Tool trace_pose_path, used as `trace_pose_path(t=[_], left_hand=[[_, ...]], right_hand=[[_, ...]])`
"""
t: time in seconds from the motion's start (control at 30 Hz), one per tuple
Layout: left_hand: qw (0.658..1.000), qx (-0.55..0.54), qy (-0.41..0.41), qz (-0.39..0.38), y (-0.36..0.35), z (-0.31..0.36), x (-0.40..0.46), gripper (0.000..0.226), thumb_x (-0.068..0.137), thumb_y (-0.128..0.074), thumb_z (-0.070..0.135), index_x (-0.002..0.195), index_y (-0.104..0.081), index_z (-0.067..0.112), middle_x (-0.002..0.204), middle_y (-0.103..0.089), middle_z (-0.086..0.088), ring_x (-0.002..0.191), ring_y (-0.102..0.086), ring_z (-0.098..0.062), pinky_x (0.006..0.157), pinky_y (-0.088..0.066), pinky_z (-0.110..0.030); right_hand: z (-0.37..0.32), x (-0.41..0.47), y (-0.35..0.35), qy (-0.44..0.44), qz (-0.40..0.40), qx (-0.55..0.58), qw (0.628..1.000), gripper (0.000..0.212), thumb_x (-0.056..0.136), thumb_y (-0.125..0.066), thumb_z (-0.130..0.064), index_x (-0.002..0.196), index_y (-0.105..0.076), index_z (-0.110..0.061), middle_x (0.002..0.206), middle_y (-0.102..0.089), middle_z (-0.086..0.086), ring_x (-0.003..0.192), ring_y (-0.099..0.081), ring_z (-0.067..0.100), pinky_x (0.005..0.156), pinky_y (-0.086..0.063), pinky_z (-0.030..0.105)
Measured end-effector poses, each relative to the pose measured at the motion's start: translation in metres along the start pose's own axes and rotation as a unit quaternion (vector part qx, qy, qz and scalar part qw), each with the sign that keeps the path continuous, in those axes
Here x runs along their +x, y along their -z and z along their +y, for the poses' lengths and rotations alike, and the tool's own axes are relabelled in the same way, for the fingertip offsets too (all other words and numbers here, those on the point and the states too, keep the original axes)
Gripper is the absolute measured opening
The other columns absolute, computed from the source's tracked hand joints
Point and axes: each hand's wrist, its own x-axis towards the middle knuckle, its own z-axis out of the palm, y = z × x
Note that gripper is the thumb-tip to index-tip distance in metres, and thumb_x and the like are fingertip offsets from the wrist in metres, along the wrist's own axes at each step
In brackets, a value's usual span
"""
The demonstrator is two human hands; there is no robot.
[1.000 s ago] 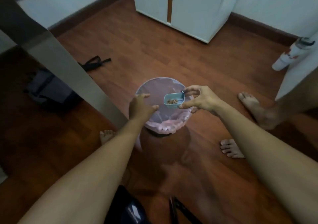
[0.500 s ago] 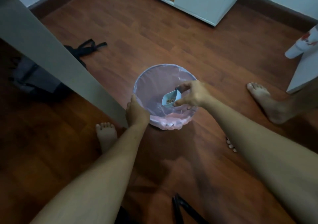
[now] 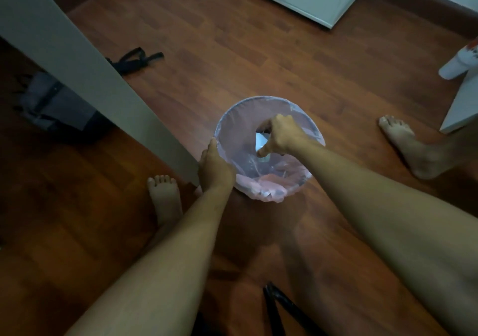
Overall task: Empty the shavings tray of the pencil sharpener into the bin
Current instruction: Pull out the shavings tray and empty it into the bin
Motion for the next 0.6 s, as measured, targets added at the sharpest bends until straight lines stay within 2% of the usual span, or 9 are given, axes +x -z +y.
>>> trace_pose_path(t=[0.1,0.13,0.4,0.6], left_hand=[[1.000,0.004,-0.009,-0.005,0.000,-0.002,0.000,0.068,0.090,-0.060,0.005,0.151,-0.036,0.021,0.145,-0.050,-0.009,0.132,-0.048,-0.029,0.104,-0.043,-0.037],[1.000,0.005,-0.012,-0.006,0.000,-0.003,0.000,0.068,0.090,-0.061,0.004,0.151,-0.035,0.020,0.145,-0.050,-0.009,0.132,-0.048,-0.029,0.105,-0.043,-0.037],[1.000,0.005,-0.010,-0.008,0.002,-0.004,-0.002,0.071,0.089,-0.060,0.000,0.152,-0.034,0.021,0.147,-0.048,-0.007,0.135,-0.045,-0.027,0.105,-0.040,-0.033],[1.000,0.003,-0.010,-0.010,0.002,-0.003,-0.004,0.071,0.090,-0.059,0.001,0.153,-0.032,0.021,0.147,-0.048,-0.008,0.134,-0.046,-0.027,0.103,-0.042,-0.033]], right_hand=[[-0.005,0.003,-0.007,0.012,0.004,-0.027,1.000,0.068,0.054,-0.093,-0.029,0.119,-0.073,-0.018,0.116,-0.075,0.005,0.103,-0.070,0.027,0.088,-0.058,0.043],[-0.006,0.003,-0.008,0.014,0.006,-0.034,0.999,0.069,0.055,-0.093,-0.029,0.120,-0.072,-0.017,0.116,-0.075,0.005,0.107,-0.069,0.027,0.090,-0.057,0.042],[-0.018,0.006,-0.014,0.014,0.020,-0.056,0.998,0.067,0.058,-0.091,-0.028,0.120,-0.072,-0.015,0.118,-0.073,0.006,0.106,-0.068,0.028,0.080,-0.055,0.034],[-0.021,0.006,-0.015,0.011,0.028,-0.053,0.998,0.069,0.059,-0.091,-0.028,0.123,-0.071,-0.015,0.122,-0.073,0.005,0.107,-0.068,0.028,0.078,-0.053,0.032]])
